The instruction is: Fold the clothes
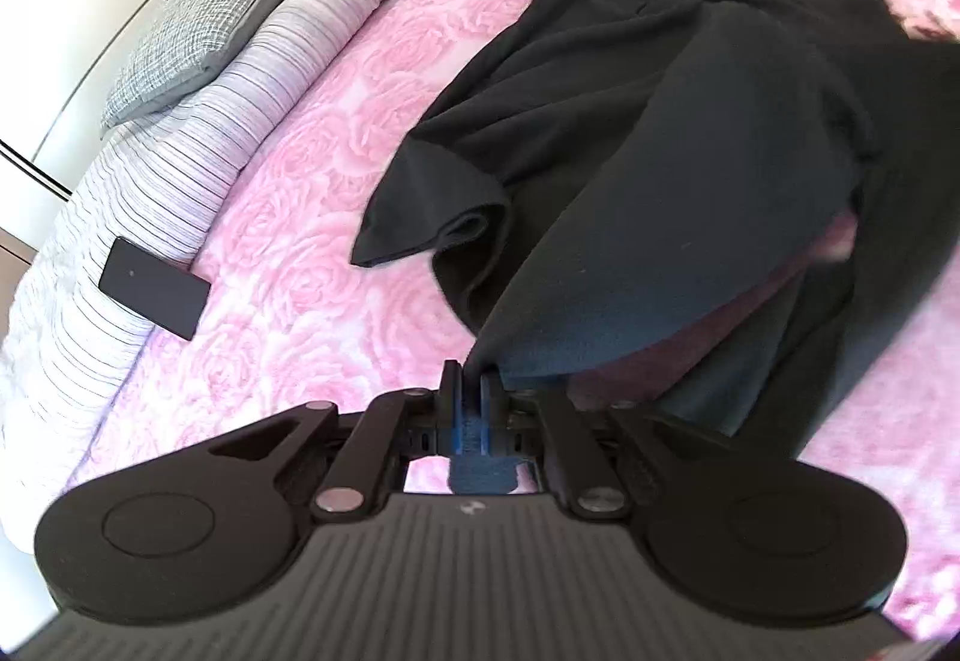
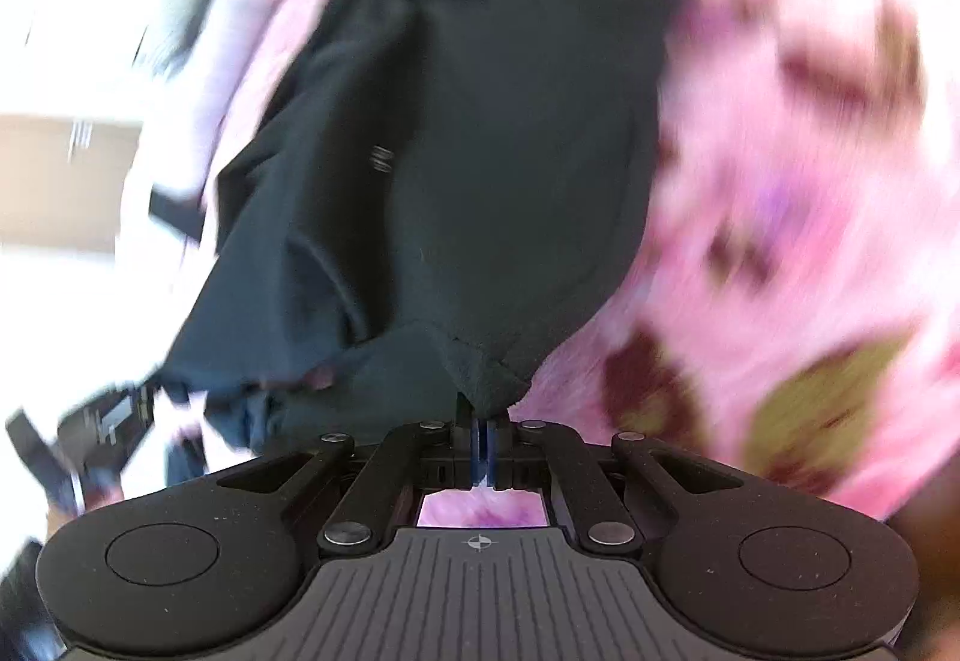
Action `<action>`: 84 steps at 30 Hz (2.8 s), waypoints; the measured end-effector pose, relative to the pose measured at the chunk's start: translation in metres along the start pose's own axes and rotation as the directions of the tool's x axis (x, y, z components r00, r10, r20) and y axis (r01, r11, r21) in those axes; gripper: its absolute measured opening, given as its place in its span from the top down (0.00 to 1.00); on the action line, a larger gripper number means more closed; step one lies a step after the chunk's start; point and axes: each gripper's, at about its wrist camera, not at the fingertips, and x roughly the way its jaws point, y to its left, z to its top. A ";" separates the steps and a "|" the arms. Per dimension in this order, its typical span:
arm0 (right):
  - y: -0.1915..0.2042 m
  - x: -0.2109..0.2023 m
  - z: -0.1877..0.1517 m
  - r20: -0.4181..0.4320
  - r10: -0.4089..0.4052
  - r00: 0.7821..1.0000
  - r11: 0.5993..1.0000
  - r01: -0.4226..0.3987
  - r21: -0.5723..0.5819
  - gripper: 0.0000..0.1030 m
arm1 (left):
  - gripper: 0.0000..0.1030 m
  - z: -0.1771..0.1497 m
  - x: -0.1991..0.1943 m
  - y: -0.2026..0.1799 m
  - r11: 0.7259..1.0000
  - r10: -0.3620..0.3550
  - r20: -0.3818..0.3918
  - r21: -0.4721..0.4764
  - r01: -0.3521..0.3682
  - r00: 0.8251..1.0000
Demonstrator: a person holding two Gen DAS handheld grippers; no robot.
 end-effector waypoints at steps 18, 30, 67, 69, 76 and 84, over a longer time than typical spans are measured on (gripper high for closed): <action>-0.005 -0.105 0.021 -0.047 -0.501 0.864 0.808 0.448 -0.382 0.99 | 0.93 -0.026 -0.035 -0.065 0.981 -0.171 -0.127 0.070 0.181 0.977; 0.018 -0.101 0.038 -0.023 -0.530 0.848 0.802 0.492 -0.340 0.99 | 0.67 0.050 -0.015 -0.015 0.986 -0.161 -0.006 0.050 0.161 0.987; -0.040 -0.053 0.152 0.044 -0.265 0.963 0.899 0.263 -0.351 0.29 | 0.57 0.396 0.251 0.030 0.928 0.228 0.141 0.267 -0.258 0.964; -0.041 -0.044 0.151 0.056 -0.234 0.971 0.915 0.240 -0.325 0.29 | 0.56 0.398 0.242 0.013 0.921 0.102 0.198 0.352 -0.168 0.975; -0.076 -0.018 0.150 0.017 -0.128 0.992 0.990 0.128 -0.051 0.29 | 0.56 0.424 0.251 -0.098 0.668 -0.486 0.117 0.689 0.281 0.866; -0.099 -0.012 0.129 -0.036 -0.078 0.996 0.996 0.080 0.044 0.29 | 0.23 0.428 0.287 -0.161 0.311 -0.490 -0.012 0.932 0.188 0.872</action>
